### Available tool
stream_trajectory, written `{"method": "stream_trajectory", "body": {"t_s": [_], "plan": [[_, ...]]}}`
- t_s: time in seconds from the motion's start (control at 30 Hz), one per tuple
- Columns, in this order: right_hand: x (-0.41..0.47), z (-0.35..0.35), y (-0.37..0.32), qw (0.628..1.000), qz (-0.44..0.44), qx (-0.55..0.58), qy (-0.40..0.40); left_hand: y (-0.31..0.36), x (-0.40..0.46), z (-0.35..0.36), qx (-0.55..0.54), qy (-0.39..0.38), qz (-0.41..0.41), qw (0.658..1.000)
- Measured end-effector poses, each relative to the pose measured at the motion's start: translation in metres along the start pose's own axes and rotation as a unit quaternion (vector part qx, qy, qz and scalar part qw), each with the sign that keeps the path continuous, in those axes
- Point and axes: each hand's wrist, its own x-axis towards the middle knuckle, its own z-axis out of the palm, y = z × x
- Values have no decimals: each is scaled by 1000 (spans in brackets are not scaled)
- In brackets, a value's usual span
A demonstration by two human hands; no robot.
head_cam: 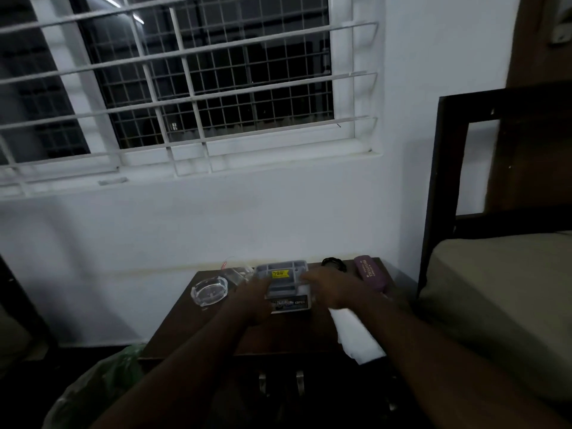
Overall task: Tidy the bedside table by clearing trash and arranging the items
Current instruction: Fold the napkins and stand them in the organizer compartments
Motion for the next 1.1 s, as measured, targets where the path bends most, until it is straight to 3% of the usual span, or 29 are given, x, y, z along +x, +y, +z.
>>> {"method": "stream_trajectory", "body": {"t_s": [0.1, 0.23, 0.37, 0.47, 0.73, 0.87, 1.1], "plan": [[-23, -23, 21, 994, 38, 45, 97, 8, -12, -1, 2, 74, -6, 997], [-47, -27, 66, 969, 152, 98, 170, 33, -16, 5, -78, 140, 111, 981], [-67, -25, 86, 966, 196, 89, 145, 76, -15, 23, -145, 32, 190, 970], [-71, -23, 102, 964, 210, 106, 123, 99, -1, 51, -165, -11, 171, 971], [-64, -17, 141, 976, 212, 46, 17, 104, 33, 114, -125, 62, 179, 974], [-50, -12, 153, 973, 222, 58, -22, 98, 37, 123, -118, 51, 171, 977], [-37, -10, 156, 963, 245, 109, -19, 100, 35, 119, -114, 53, 184, 975]]}}
